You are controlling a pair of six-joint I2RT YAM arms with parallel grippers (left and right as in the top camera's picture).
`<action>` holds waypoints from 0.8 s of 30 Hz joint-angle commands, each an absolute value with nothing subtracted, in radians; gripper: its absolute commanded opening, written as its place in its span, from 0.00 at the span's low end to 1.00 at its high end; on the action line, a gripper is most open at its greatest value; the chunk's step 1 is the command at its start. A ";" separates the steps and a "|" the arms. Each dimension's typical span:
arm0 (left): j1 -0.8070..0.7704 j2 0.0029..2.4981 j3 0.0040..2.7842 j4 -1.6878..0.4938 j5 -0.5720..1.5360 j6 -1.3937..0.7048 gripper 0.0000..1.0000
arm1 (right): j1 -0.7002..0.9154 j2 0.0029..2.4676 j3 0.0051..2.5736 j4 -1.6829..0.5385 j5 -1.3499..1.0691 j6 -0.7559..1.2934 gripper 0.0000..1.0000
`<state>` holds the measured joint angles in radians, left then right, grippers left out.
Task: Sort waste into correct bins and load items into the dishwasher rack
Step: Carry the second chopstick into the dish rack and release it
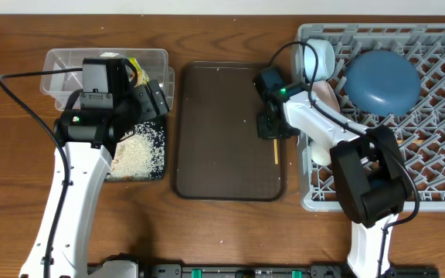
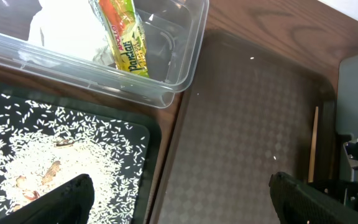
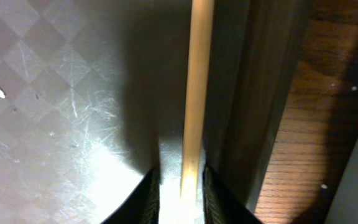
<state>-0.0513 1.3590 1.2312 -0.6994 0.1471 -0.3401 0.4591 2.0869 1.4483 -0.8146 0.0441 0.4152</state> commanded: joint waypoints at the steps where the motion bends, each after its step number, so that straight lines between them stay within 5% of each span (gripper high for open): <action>1: -0.048 1.363 1.230 -0.700 0.141 -0.335 0.92 | 0.448 2.114 1.459 -0.826 0.032 0.417 0.08; 2: -0.048 1.363 1.230 -0.700 0.141 -0.335 0.92 | 0.448 2.114 1.459 -0.828 0.032 0.417 0.01; 24: -0.048 1.363 1.230 -0.700 0.141 -0.335 0.92 | 0.402 1.919 1.893 -1.101 0.091 0.404 0.01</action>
